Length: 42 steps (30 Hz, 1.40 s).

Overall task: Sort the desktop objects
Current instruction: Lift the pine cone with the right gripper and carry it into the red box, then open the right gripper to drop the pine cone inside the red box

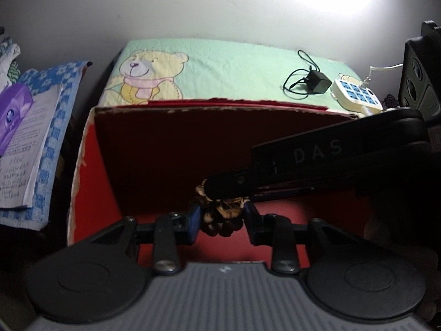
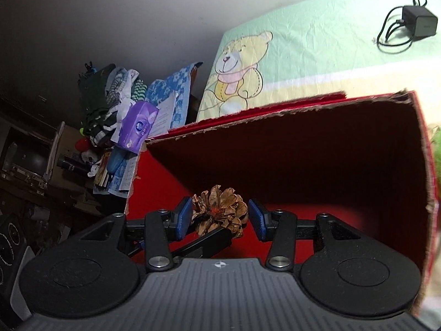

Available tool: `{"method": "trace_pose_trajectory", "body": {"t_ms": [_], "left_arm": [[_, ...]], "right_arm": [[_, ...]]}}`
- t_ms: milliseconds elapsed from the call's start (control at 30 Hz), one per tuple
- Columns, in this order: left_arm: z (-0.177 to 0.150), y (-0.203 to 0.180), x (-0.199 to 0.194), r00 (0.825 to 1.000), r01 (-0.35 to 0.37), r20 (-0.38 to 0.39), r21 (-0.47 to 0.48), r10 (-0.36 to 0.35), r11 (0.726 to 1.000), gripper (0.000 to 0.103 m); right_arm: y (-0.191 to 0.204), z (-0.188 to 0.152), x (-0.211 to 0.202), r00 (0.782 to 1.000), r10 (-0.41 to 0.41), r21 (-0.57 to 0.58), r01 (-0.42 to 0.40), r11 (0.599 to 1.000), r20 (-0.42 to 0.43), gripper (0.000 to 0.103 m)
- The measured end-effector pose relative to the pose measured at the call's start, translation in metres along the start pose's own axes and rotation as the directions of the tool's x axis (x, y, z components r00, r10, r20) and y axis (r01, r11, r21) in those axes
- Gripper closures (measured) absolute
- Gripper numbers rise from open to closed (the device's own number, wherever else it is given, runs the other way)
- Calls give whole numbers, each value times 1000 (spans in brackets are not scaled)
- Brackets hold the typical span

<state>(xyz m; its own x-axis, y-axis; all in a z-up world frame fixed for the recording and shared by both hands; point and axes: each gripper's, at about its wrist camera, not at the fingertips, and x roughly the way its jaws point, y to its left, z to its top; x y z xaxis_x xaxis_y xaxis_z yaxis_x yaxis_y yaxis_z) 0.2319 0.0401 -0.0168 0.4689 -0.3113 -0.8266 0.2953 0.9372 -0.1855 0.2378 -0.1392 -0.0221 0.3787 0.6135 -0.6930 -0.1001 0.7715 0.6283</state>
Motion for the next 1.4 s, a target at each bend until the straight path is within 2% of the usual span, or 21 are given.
{"method": "trace_pose_trajectory", "body": {"t_ms": [167,233,267,467,567,733,833,933,1067,1167,1233,1267,1400], "left_arm": [[0,21,13,995,-17,-95,-39,13,999,72],[-2,28,14,992,21,-120,-69,-29,997,73],[-2,30,12,991,41,-123,-73,-50,996,72],[-8,27,0,993,52,-101,-15,-53,999,72],[-11,27,-5,993,72,-96,-1,-72,997,72],[-6,20,-12,982,166,-87,-4,-166,986,72],[1,12,-7,966,232,-111,-12,-232,973,72],[5,2,8,947,273,-165,-33,-274,962,72],[8,-5,35,931,220,-285,-65,-230,973,72],[10,-5,51,910,172,-365,-95,-194,981,72],[9,-2,61,905,133,-390,-114,-168,985,72],[10,0,63,903,108,-403,-125,-149,986,72],[14,5,66,904,62,-410,-158,-123,986,72]], "right_arm": [[-3,8,33,997,-3,75,9,997,-79,56],[-2,9,44,995,-9,95,18,995,-103,56],[-2,10,48,994,-17,97,28,995,-110,57],[-3,16,70,989,-42,113,58,992,-139,58],[-7,18,78,990,-20,144,40,989,-140,58],[-7,22,71,993,-6,132,21,991,-114,58],[-9,23,51,998,-2,102,9,995,-69,58],[-13,23,28,999,-32,61,32,998,-12,58],[-25,20,-2,994,-82,41,79,996,66,58],[-31,12,-7,986,-135,24,133,991,100,58],[-30,8,-3,980,-167,6,167,986,105,59],[-28,8,-2,979,-172,7,172,985,109,64],[-30,10,-6,964,-204,31,202,979,172,64]]}}
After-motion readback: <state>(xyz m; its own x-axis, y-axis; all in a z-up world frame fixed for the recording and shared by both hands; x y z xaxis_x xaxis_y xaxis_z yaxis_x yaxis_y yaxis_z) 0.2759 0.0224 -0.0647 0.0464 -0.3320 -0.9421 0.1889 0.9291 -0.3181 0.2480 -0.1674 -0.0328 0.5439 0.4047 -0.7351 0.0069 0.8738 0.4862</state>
